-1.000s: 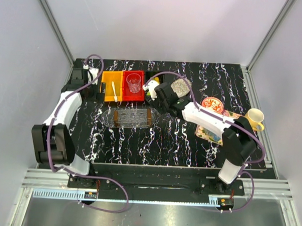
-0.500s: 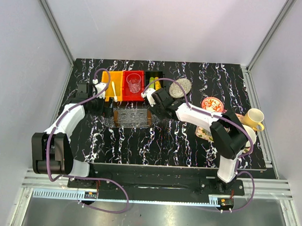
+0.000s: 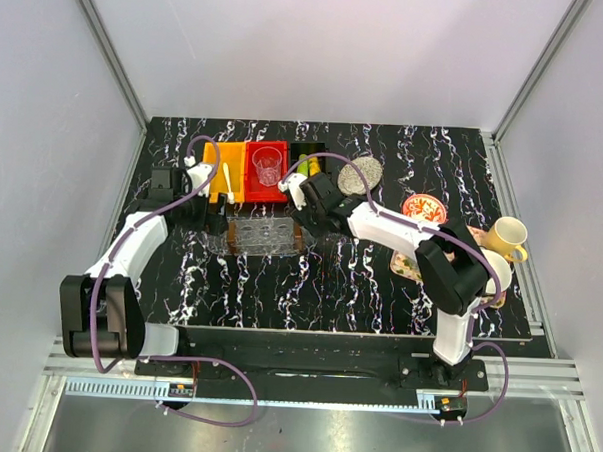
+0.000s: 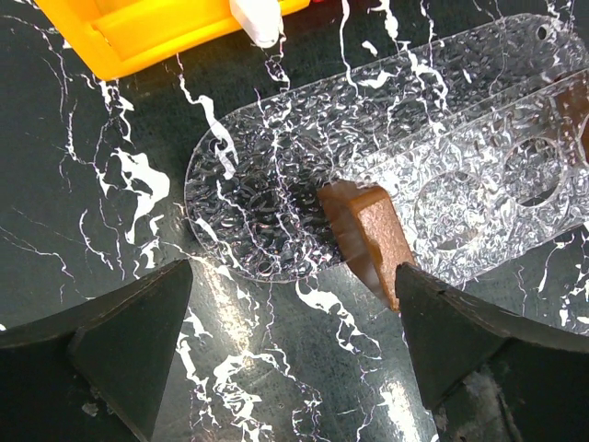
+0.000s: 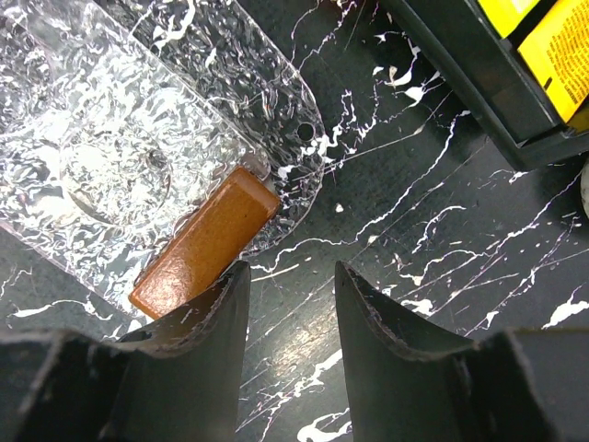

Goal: Prepare toiletry sets of a toothbrush and toothpaste on the tray

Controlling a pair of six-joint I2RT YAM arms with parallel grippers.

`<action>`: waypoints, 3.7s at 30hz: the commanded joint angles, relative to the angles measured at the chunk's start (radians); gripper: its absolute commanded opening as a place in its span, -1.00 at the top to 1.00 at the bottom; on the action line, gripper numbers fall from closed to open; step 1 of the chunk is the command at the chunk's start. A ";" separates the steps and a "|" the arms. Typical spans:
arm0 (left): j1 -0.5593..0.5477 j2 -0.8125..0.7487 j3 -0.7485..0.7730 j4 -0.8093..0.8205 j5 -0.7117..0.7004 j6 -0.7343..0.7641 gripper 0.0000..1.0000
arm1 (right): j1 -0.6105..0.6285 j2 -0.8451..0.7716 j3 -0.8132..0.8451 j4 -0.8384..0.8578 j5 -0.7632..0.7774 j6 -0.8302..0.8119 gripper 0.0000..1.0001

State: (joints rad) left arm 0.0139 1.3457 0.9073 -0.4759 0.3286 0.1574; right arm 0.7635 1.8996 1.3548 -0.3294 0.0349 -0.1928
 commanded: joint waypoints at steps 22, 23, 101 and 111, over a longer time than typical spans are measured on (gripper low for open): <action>-0.002 -0.023 0.005 -0.026 0.142 0.001 -0.93 | 0.017 0.073 0.142 -0.002 -0.063 0.058 0.06; -0.002 -0.017 0.005 -0.027 0.138 0.001 -0.93 | 0.017 0.076 0.151 -0.003 -0.063 0.059 0.06; -0.009 0.179 0.133 0.031 0.015 -0.044 0.19 | 0.026 0.053 0.159 0.001 -0.013 0.030 0.07; -0.009 0.162 0.124 0.033 -0.022 -0.053 0.28 | 0.028 0.055 0.164 0.000 -0.012 0.029 0.07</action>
State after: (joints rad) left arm 0.0067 1.5154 1.0019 -0.4751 0.3550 0.1108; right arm 0.7792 1.9858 1.5017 -0.3458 0.0097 -0.1566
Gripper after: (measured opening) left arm 0.365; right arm 0.462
